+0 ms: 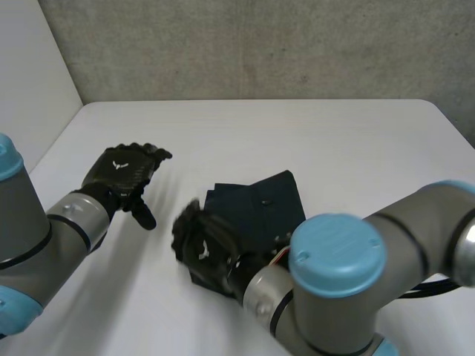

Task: Fold the shorts.

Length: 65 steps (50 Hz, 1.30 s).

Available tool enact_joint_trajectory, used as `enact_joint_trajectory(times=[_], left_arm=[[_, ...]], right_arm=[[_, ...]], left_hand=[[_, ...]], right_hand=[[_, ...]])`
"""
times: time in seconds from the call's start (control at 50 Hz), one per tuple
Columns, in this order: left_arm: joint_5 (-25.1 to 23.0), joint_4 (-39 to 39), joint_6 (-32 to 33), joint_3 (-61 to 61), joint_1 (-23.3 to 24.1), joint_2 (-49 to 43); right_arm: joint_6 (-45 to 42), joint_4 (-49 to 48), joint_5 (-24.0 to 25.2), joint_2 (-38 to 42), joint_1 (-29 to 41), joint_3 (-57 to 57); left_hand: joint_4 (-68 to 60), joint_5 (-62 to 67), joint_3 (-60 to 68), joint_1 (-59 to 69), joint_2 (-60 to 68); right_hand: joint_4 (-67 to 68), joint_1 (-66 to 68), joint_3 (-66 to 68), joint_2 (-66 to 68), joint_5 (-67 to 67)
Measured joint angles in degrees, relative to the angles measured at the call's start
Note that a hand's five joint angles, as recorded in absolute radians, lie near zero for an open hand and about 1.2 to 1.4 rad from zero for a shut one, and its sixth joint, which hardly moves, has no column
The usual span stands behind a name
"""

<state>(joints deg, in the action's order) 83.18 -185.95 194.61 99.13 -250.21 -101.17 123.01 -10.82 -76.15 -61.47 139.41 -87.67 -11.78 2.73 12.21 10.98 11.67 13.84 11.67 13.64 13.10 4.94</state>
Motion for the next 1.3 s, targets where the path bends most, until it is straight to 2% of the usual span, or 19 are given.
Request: enact_joint_trajectory(times=[0.08,0.1,0.14,0.22,0.28,0.34,0.38,0.44,0.48,0.5,0.52,0.62,0.74,0.82,0.84,1.02,1.16,1.3], left_arm=[[0.07,0.04,-1.13,-2.11,0.3,0.0],[0.1,0.05,-2.66,-3.65,0.64,-0.02],[0.1,0.09,-5.18,-5.69,1.22,-0.05],[0.0,0.33,-10.4,-9.31,2.63,-0.33],[-0.09,0.57,-13.87,-11.67,4.4,-1.31],[-0.1,0.82,-16.16,-13.73,7.48,-3.56],[-0.06,0.92,-16.68,-14.42,8.96,-4.7],[0.6,1.48,-17.23,-16.4,13.92,-8.94],[0.6,1.48,-17.23,-16.4,13.92,-8.94],[2.17,2.88,-17.12,-17.42,17.13,-12.65],[3.16,3.62,-17.03,-17.76,18.08,-14.0],[9.4,7.28,-16.51,-18.32,20.37,-18.99],[15.76,9.34,-14.85,-18.06,20.63,-21.9],[16.9,9.52,-12.54,-17.87,20.4,-22.57],[17.42,9.47,-9.53,-17.6,20.06,-23.03],[17.39,8.8,-1.99,-16.38,19.34,-23.45],[17.03,8.61,-1.12,-16.31,19.53,-23.14],[15.95,9.01,-1.59,-17.81,19.19,-16.68]], right_arm=[[11.48,-1.74,-0.15,-4.6,-2.2,-0.35],[19.58,-2.42,-0.22,-7.52,-3.88,-0.5],[29.96,-2.83,-0.41,-10.99,-6.17,-0.49],[43.86,-1.95,-0.72,-15.31,-10.11,-0.35],[49.95,0.84,-1.06,-16.95,-13.64,-0.18],[52.47,4.51,-1.77,-17.02,-16.78,0.0],[52.83,5.91,-2.18,-16.63,-17.76,0.05],[52.65,8.72,-3.79,-14.27,-19.49,0.31],[52.65,8.72,-3.79,-14.27,-19.49,0.31],[52.45,9.2,-4.21,-13.26,-19.7,0.45],[51.98,9.84,-4.86,-10.56,-19.87,0.8],[51.41,10.33,-4.99,-5.65,-19.46,1.92],[50.44,12.71,-4.53,0.85,-18.95,4.84],[49.19,13.62,-4.44,3.31,-18.85,6.07],[47.54,14.15,-4.43,5.27,-18.81,7.04],[41.78,14.29,-4.71,8.32,-18.79,8.48],[40.78,13.76,-5.08,8.25,-18.82,8.49],[41.56,12.8,-5.32,1.98,-19.41,8.26]], left_hand=[[0.0,0.0,0.0,0.0,0.0],[0.0,0.0,0.0,0.0,0.0],[0.0,0.0,0.0,0.0,0.0],[0.0,0.0,0.0,0.0,0.0],[0.0,0.0,0.0,0.0,0.0],[0.0,0.0,0.0,0.0,0.0],[0.0,0.0,0.0,0.0,0.0],[0.0,0.0,0.0,0.0,0.0],[0.0,0.0,0.0,0.0,0.0],[0.0,0.0,0.0,0.0,0.0],[0.0,0.0,0.0,0.0,0.0],[0.0,0.0,0.0,0.0,0.0],[0.0,0.0,0.0,0.0,0.0],[0.0,0.0,0.0,0.0,0.0],[0.0,0.0,0.01,0.0,0.0],[0.0,0.0,0.0,-0.45,0.0],[0.0,0.0,0.0,-0.51,0.0],[0.0,-0.13,0.0,-0.51,0.0]], right_hand=[[-0.38,0.0,-1.41,-0.61,-1.19],[-0.38,0.0,-1.42,-0.6,-1.32],[-0.38,0.0,-1.42,-0.61,-1.32],[-0.38,0.0,-1.42,-0.6,-1.32],[-0.38,0.0,-1.42,-0.6,-1.31],[-0.38,0.0,-1.41,-0.6,-1.32],[-0.38,0.0,-1.42,-0.6,-1.32],[-0.38,0.0,-1.41,-0.61,-1.32],[-0.38,0.0,-1.41,-0.61,-1.32],[-0.38,0.0,-1.41,-0.6,-1.32],[-0.38,0.0,-1.41,-0.6,-1.32],[-0.38,0.0,-1.42,-0.61,-1.32],[-0.38,0.0,-1.42,-0.6,-1.32],[-0.38,0.0,-1.42,-0.6,-1.32],[-0.38,0.0,-1.42,-0.61,-1.32],[-0.38,-0.63,-1.42,-0.6,-1.6],[-0.38,-0.63,-1.42,-0.6,-1.89],[-0.38,-0.63,-1.42,-0.6,-2.11]])
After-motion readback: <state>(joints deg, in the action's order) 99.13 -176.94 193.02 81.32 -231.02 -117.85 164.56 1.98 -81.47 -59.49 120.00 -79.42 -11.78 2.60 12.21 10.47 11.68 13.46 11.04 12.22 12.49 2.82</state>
